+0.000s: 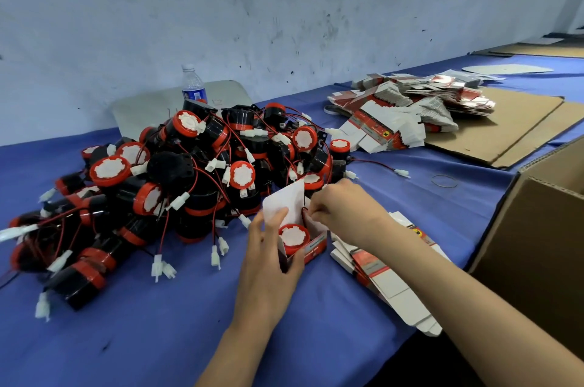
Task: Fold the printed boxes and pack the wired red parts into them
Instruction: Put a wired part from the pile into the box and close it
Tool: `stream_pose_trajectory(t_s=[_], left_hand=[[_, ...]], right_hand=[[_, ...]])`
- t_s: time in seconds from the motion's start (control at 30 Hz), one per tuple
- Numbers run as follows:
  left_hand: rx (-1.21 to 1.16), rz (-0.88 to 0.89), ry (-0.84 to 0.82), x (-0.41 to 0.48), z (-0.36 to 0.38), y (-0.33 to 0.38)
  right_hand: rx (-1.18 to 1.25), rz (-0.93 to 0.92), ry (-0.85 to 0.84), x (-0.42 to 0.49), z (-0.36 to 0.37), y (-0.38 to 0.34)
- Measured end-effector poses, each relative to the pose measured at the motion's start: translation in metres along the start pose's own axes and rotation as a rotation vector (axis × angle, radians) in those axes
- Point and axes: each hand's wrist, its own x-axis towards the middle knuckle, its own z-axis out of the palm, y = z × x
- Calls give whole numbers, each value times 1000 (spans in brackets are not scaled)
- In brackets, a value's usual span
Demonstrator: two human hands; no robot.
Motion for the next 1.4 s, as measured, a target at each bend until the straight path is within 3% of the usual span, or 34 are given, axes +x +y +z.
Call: stream_pose_trajectory(t_s=[0.1,0.23,0.33,0.47,0.73,0.8,0.93,1.0,1.17,1.4], left_hand=[[12,27,22,-1,2,2],[61,-9,46,-2,4,4],[190,-23,48,-2,7,7],[390,-66,8,-7,11,5],[256,-193,-126,-2,9,-2],[204,-174,-104,-2,9,-2],[145,-108,-68,-2,10,0],[143,-83,-25,-3,11,0],[109,-31,62,-2,14,-1],[62,-35,79,-2,13,-1]], right_hand=[[-192,28,-113,-1,7,-9],[-262,22,-178,-4,17,-11],[-180,22,-241,-1,14,-9],[3,-173,-384,0,11,-8],[127,-188,-369,-3,8,-6],[143,-157,-272,-6,10,-7],[430,-12,117,-10,10,-9],[453,16,203,-10,15,-12],[100,-102,321,-10,42,-17],[-39,-79,690,-21,58,-13]])
